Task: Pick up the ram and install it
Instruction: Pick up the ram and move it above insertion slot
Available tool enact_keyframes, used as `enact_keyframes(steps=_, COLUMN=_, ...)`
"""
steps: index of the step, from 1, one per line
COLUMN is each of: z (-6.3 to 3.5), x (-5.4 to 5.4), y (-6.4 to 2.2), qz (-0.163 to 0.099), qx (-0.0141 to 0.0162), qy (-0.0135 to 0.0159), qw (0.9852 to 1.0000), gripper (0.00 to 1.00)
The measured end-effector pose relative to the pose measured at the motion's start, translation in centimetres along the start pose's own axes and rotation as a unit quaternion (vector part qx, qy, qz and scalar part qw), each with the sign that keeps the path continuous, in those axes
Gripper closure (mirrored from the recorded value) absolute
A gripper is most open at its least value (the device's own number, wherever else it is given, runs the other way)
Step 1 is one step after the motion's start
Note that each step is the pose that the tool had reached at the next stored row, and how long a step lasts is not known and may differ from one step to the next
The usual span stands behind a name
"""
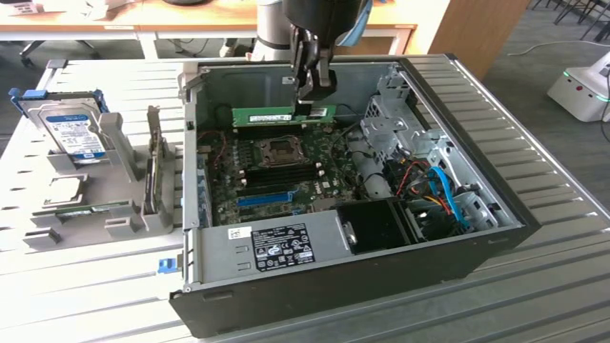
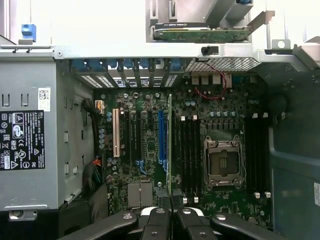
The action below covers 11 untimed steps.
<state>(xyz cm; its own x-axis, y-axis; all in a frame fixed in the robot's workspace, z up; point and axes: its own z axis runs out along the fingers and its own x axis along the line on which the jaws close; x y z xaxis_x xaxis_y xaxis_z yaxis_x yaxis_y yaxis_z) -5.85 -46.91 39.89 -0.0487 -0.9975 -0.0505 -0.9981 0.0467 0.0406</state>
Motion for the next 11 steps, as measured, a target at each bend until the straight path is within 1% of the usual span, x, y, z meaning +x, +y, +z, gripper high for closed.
enact_keyframes(steps=6, z=0.09, x=-0.3, y=0.02, qz=0.000, qx=0.0000, qy=0.0000, qw=1.0000, gripper=0.88)
enact_keyframes(steps=11, z=0.27, x=-1.3, y=0.09, qz=0.000, qx=0.0000, qy=-0.0001, qw=1.0000, gripper=0.88)
